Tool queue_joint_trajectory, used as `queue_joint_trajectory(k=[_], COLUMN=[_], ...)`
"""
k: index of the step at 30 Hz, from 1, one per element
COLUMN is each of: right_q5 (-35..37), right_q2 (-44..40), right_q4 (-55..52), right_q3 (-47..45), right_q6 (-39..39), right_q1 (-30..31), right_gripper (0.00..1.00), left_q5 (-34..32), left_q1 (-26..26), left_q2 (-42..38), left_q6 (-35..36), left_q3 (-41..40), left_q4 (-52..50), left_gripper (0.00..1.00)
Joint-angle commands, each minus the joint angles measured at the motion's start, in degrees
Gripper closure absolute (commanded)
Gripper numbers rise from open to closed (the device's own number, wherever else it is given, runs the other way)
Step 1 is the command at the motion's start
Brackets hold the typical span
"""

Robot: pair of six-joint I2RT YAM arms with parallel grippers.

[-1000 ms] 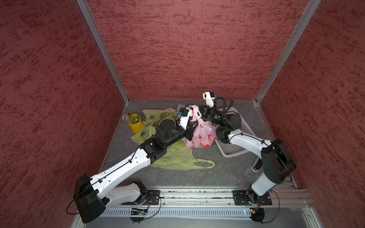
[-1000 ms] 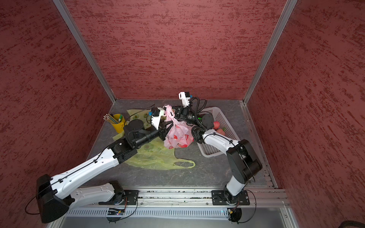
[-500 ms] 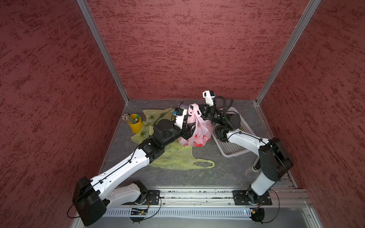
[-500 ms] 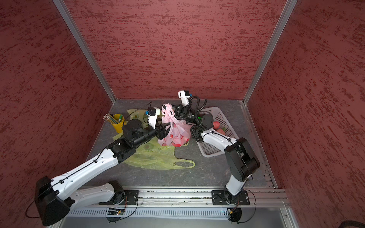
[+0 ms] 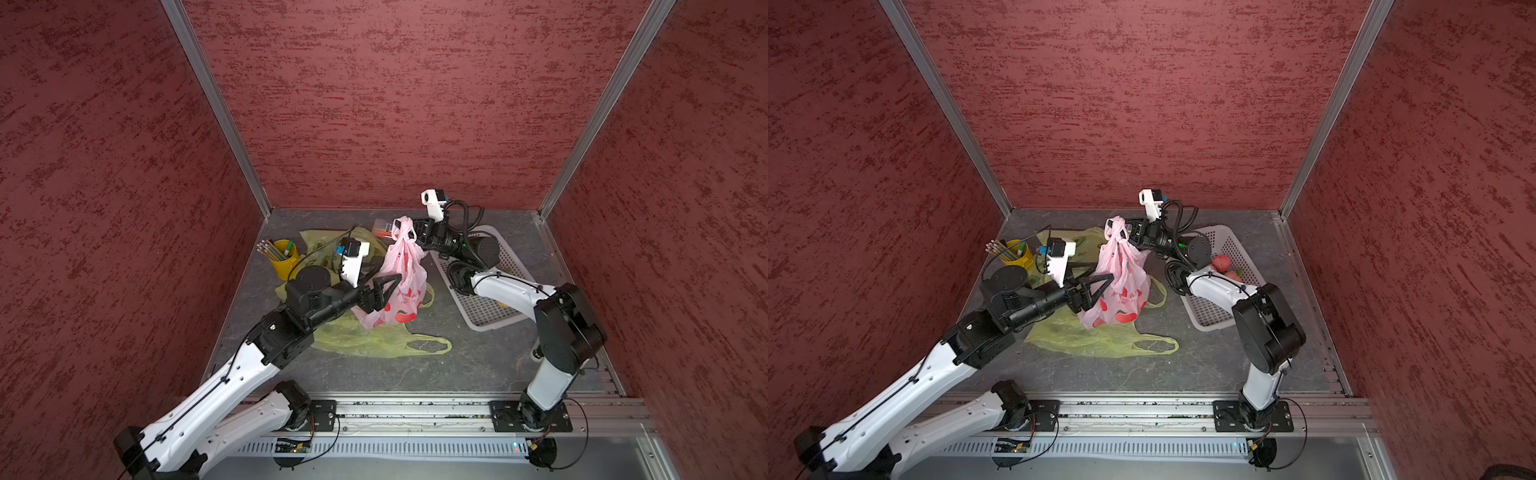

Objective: Place the peach into a plastic bag & tie a knot
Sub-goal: Cross the plastic bag with the plastic bag.

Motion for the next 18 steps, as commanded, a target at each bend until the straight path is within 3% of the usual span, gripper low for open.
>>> queue_joint_trajectory(k=[1, 6, 11, 14, 18], right_q5=[-1.29, -2.77, -3.61, -3.39, -3.17], right_q2=[-0.34, -1.99, -3.66, -4.67, -5.25], right_q4=[0.87, -4.05, -6.82, -9.44, -10.6], right_q3=[1.44, 1.18, 0.83, 0.74, 1.08], right_q6=[-2.09, -6.97, -10.04, -12.56, -13.72], right_q1=[-0.1, -0.11, -0.04, -0.06, -0.06], right_gripper=[1.0, 1.0, 1.0, 1.0, 1.0], left_q5=[6.52, 16.27, 23.72, 25.38, 24.51], left_q1=[3.01, 10.83, 17.1, 18.66, 18.58], left_q2=[-2.3, -1.44, 2.59, 5.56, 7.85], left_q6=[-4.82, -16.36, -34.44, -45.57, -49.68], left_q3=[3.15, 4.98, 4.03, 1.55, -0.43], left_q4=[-4.98, 0.49, 16.23, 28.94, 33.35], left_gripper=[0.3, 0.46, 0.67, 0.63, 0.61])
